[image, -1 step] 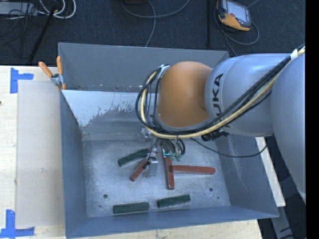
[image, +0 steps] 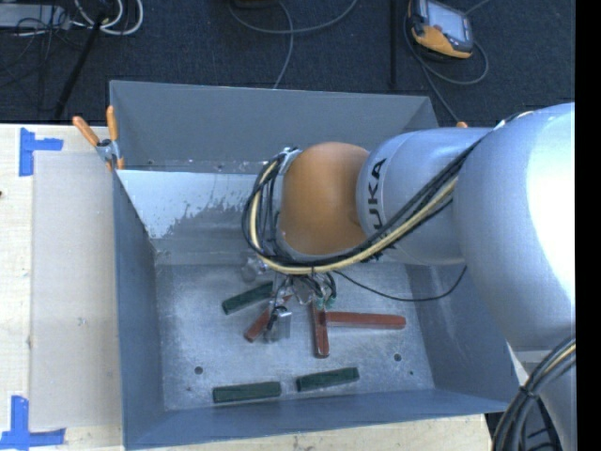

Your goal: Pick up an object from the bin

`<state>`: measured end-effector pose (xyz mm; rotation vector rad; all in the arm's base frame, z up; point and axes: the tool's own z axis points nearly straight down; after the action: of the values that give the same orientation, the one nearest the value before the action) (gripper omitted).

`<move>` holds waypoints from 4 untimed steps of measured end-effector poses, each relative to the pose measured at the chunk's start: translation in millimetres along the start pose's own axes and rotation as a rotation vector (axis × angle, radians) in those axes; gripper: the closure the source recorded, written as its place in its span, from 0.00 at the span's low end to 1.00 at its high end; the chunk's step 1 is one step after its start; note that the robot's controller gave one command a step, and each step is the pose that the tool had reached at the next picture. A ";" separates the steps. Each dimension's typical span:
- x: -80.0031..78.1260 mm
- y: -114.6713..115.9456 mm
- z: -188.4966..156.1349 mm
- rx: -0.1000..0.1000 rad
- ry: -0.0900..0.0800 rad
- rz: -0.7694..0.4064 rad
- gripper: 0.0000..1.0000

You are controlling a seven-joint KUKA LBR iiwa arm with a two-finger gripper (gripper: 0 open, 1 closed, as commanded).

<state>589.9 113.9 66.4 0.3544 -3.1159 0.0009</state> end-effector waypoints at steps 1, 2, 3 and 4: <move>-0.3 0.0 0.0 -0.001 -0.005 0.004 0.00; -0.5 0.0 -0.1 -0.001 -0.005 0.009 0.00; -0.6 0.2 -0.1 -0.001 -0.005 0.015 0.00; -0.6 0.2 0.0 -0.001 -0.005 0.021 0.00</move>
Offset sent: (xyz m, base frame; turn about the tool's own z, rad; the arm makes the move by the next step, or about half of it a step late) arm 0.0000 0.0000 0.0000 0.0000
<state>590.4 114.2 66.4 0.3221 -3.1240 -0.0016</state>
